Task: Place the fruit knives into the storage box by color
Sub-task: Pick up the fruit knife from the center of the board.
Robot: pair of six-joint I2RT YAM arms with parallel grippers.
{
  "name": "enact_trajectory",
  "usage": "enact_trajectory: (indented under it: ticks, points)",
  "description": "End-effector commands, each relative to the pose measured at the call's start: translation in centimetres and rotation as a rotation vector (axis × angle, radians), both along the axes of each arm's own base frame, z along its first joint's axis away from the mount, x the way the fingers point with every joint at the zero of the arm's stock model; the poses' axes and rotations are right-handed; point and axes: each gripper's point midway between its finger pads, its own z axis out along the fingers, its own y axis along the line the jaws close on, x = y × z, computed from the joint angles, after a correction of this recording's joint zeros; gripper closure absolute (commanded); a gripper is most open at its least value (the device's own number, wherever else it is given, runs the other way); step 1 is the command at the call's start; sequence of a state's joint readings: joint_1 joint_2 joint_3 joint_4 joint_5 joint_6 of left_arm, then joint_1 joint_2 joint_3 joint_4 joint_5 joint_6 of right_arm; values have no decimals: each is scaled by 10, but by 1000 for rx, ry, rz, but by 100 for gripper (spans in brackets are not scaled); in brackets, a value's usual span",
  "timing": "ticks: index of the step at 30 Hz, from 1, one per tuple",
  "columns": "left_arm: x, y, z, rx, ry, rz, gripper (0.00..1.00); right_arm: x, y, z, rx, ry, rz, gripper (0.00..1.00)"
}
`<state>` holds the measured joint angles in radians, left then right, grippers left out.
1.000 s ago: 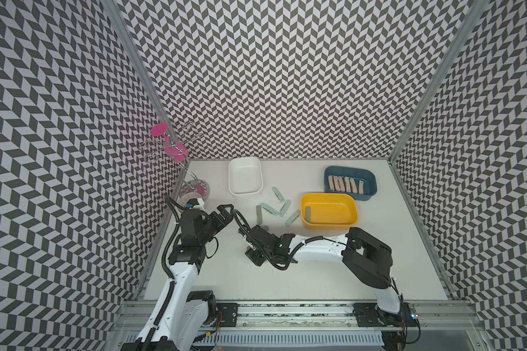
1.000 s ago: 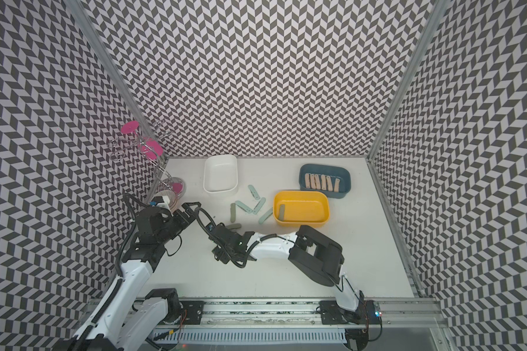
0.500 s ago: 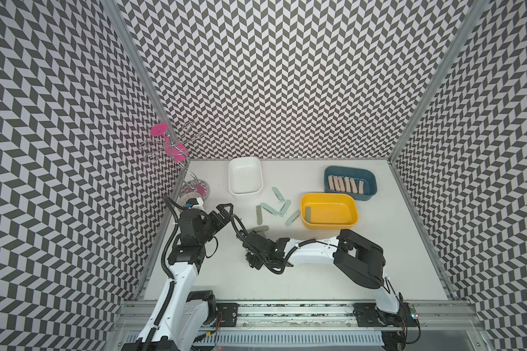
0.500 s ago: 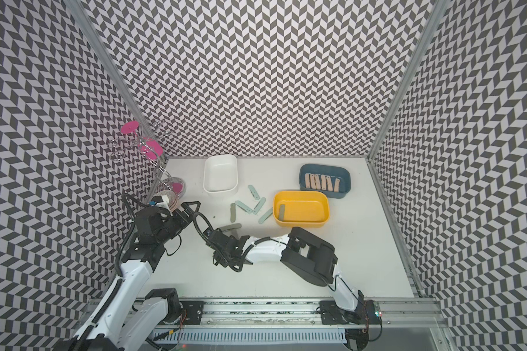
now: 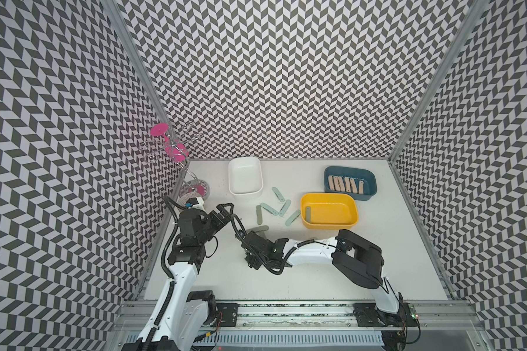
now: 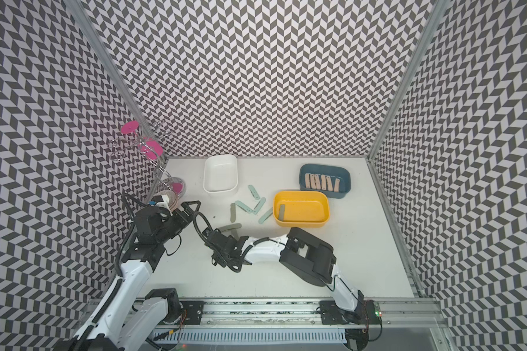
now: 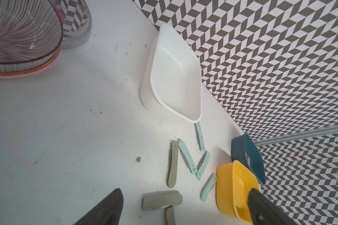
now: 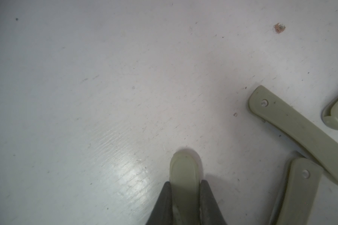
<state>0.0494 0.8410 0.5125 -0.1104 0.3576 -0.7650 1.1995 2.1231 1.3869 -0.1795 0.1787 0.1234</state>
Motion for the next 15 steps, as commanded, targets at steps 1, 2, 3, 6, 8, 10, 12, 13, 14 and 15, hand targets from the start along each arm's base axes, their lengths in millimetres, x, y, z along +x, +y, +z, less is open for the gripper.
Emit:
enact_trajectory:
  ticks: [1,2,3,6,8,10,12,13,14,15]
  points:
    - [4,-1,9,-20,-36,-7,0,-5,-4,1,-16,17,-2,85]
    - [5,-2,10,-21,-41,-11,0,-4,-3,8,-1,14,-6,85]
    - [5,-3,10,-24,-42,-15,0,-4,-2,13,11,12,-8,85]
    - [6,-4,12,-32,-46,-22,0,-1,0,28,43,0,-20,85]
    - [7,-5,13,-36,-49,-28,0,1,-1,36,55,-7,-31,85]
    - [8,-6,15,-38,-56,-30,0,4,-3,42,64,-15,-44,85]
    - [9,-6,18,-43,-64,-30,0,7,-6,49,74,-24,-61,85]
    - [9,-6,18,-43,-65,-31,0,9,-7,53,81,-29,-70,85]
    - [10,-7,21,-43,-74,-35,0,12,-9,58,89,-34,-81,85]
    - [10,-7,23,-44,-81,-37,0,13,-11,62,95,-38,-89,85]
